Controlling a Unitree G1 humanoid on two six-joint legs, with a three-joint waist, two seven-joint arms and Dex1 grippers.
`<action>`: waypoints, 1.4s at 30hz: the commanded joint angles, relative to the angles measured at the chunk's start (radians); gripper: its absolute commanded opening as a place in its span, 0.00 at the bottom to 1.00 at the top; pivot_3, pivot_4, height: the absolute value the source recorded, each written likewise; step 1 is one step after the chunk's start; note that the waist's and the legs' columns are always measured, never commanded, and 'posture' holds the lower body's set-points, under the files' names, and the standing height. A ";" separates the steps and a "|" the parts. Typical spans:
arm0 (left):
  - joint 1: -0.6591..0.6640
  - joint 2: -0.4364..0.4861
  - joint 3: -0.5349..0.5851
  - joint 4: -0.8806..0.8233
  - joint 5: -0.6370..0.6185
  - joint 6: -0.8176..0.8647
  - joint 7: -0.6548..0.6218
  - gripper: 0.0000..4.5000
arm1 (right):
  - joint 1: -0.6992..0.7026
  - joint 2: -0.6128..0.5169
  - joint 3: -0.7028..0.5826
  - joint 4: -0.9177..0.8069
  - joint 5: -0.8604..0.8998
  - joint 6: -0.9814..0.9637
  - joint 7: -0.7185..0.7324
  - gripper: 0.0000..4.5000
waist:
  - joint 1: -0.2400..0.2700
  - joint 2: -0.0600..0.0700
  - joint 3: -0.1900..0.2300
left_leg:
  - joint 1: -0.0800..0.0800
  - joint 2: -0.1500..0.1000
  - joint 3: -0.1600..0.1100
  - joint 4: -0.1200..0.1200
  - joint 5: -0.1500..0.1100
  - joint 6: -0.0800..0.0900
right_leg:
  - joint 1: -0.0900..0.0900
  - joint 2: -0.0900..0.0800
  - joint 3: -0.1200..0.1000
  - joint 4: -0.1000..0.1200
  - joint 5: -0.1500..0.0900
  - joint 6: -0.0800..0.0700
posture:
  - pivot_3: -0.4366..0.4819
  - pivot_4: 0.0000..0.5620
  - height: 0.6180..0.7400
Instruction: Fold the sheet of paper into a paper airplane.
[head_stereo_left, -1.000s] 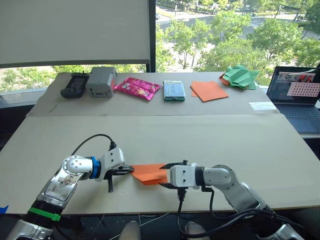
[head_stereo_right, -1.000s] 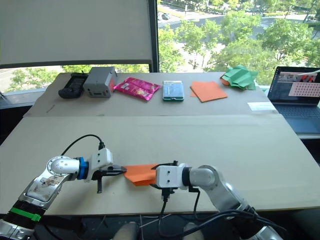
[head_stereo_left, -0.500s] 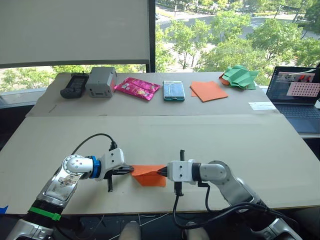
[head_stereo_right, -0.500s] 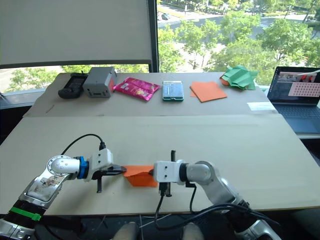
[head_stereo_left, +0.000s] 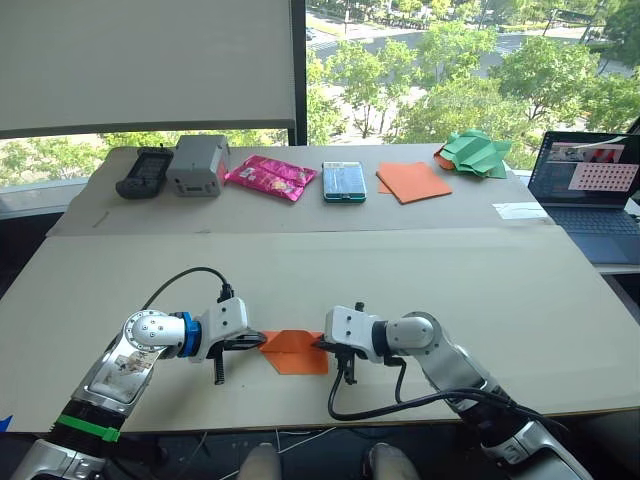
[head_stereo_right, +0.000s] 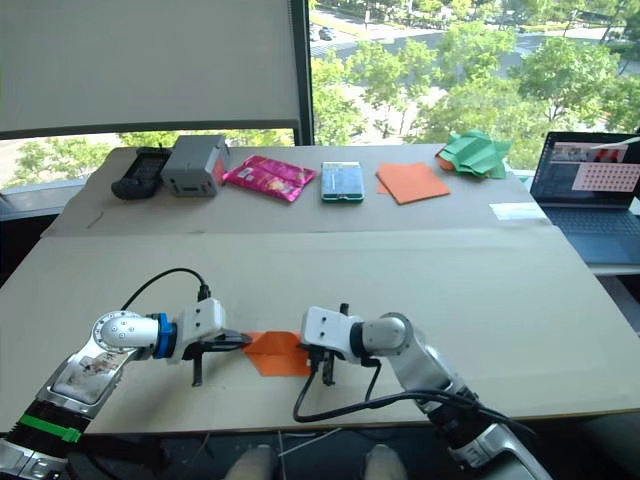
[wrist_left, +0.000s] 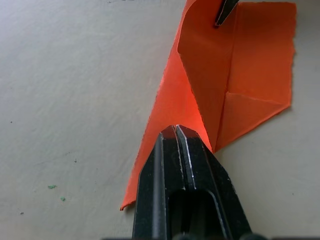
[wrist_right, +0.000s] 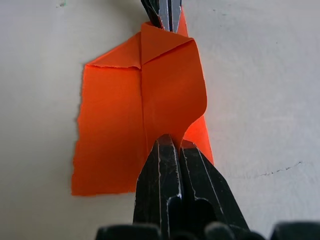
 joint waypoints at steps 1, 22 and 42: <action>0.012 0.010 0.000 -0.029 0.010 -0.002 0.000 0.00 | -0.009 0.003 0.012 0.011 -0.008 0.013 -0.006 0.01 | 0.001 0.000 0.000 | 0.000 0.000 0.000 0.000 0.000 0.000 | 0.000 0.000 0.000 0.000 0.000 0.000 | 0.48 0.27 0.72; 0.002 0.049 0.140 -0.245 -0.282 0.282 -0.064 0.00 | 0.009 0.011 0.072 0.036 -0.051 0.075 -0.034 0.01 | -0.019 -0.002 -0.003 | 0.003 0.000 -0.001 -0.001 -0.001 -0.002 | 0.000 0.000 0.000 0.002 -0.001 -0.001 | 0.48 0.27 0.72; -0.015 -0.024 -0.027 -0.008 -0.072 0.074 -0.055 0.00 | -0.008 0.077 -0.037 -0.109 0.048 0.140 -0.072 0.58 | -0.017 -0.001 -0.003 | -0.001 0.000 -0.001 0.000 -0.001 -0.001 | -0.001 0.000 0.000 0.002 -0.001 -0.001 | 0.48 0.27 0.72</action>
